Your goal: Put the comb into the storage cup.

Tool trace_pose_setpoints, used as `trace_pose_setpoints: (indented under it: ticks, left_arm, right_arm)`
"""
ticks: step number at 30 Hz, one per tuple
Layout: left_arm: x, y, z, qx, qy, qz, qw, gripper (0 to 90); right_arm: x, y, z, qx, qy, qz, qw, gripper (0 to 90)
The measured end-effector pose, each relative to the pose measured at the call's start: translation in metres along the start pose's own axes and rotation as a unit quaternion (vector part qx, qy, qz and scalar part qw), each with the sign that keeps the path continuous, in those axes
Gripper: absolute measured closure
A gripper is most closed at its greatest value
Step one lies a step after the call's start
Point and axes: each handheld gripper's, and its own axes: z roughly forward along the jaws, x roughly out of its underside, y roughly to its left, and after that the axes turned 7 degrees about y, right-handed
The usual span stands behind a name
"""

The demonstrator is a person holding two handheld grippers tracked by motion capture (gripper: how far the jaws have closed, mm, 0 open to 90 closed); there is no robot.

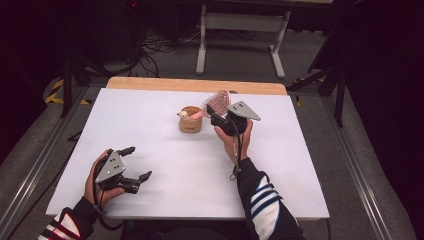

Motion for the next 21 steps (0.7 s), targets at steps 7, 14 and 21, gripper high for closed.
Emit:
trace_pose_setpoints:
  ticks: [7,14,21]
  left_arm:
    - [0.0001,0.0001,0.0005,0.001,0.001,0.0,1.0,6.2]
    - [0.0002,0.0001,0.0005,0.002,0.001,-0.001,1.0,6.1]
    - [0.0002,0.0003,0.0002,0.002,0.001,0.0,1.0,6.1]
  right_arm:
    - [-0.0015,-0.0008,-0.0005,0.002,0.005,-0.008,1.0,37.5]
    - [-0.0031,-0.0013,-0.0017,0.005,0.006,-0.013,0.9999,28.3]
    - [-0.0034,-0.0006,-0.0008,0.015,0.005,-0.02,0.9997,19.5]
